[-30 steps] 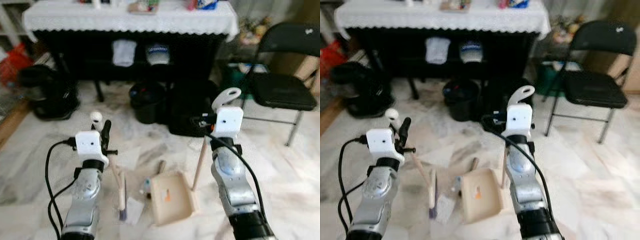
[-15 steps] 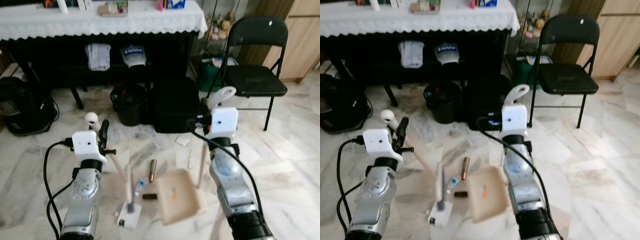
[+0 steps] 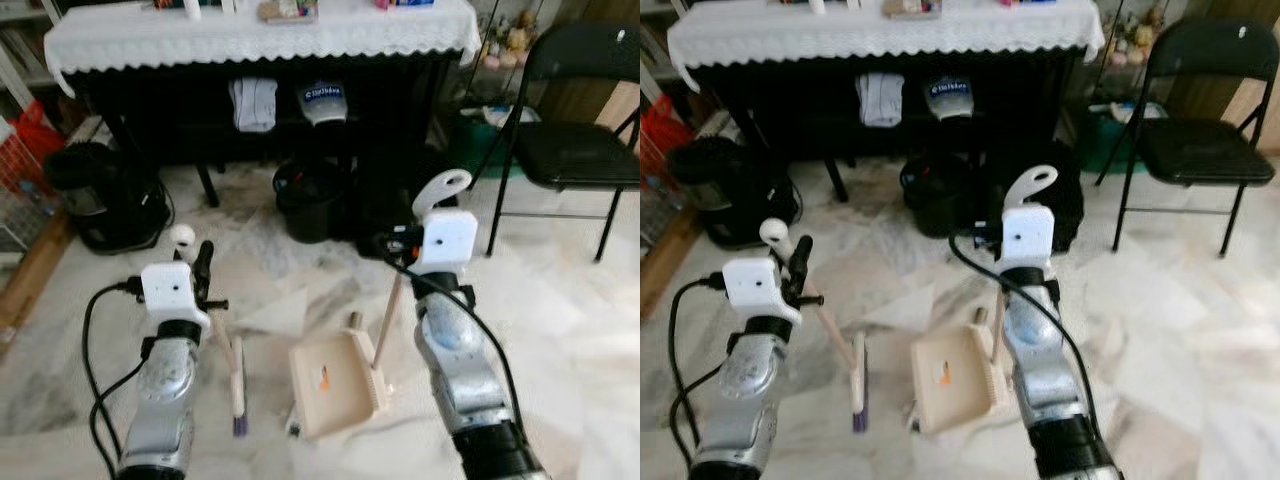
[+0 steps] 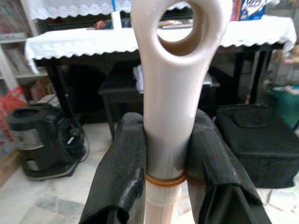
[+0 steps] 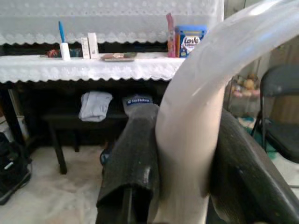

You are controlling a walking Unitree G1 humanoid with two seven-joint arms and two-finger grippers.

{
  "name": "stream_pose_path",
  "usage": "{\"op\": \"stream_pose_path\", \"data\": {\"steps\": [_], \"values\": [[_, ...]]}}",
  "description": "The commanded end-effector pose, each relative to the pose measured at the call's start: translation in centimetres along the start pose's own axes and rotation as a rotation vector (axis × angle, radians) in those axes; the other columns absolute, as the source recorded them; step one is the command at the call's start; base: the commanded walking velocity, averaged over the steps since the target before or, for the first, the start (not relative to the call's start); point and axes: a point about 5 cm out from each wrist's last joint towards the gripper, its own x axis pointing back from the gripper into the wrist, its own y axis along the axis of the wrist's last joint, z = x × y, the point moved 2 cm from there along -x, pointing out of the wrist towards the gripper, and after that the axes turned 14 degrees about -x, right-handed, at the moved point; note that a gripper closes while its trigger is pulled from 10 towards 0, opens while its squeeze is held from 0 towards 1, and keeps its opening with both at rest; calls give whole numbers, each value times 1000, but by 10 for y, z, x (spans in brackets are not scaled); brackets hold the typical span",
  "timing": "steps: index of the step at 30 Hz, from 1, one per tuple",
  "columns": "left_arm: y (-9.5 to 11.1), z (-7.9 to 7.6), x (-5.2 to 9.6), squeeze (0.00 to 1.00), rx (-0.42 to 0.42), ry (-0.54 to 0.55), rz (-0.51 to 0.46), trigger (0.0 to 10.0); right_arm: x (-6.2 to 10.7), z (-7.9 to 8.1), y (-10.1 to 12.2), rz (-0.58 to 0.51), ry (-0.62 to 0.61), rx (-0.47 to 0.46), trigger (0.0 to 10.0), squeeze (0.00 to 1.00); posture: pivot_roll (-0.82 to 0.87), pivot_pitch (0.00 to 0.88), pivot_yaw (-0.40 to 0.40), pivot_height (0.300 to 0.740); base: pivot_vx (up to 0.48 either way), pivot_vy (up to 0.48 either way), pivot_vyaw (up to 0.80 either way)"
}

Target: Sweep floor

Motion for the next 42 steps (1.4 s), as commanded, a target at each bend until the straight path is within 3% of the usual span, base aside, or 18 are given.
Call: {"op": "stream_pose_path", "data": {"steps": [1, 15, 26, 32, 42], "values": [[7, 5, -2, 0, -1, 15, -35, 10000, -3, 8, 13, -56, 29, 7, 10000, 0, 82, 105, 32, 740, 0, 368, 0], [8, 4, -2, 0, -8, 7, -42, 10000, 0, 3, 8, -36, 10, 17, 10000, 0, 79, 106, 33, 740, 0, 17, 0], [6, 5, -2, 0, -19, 3, -35, 10000, 9, -12, -8, 18, -47, 41, 10000, 0, 75, 105, 42, 740, 0, 0, 0], [6, 5, -3, 0, -19, -3, -33, 10000, 18, -33, -18, 45, -148, 87, 10000, 0, 71, 102, 47, 740, 0, 0, 0], [6, 4, -3, 0, -16, -5, -31, 10000, 22, -40, -29, 93, -189, 72, 10000, 0, 75, 102, 44, 740, 0, 0, 0]]}}
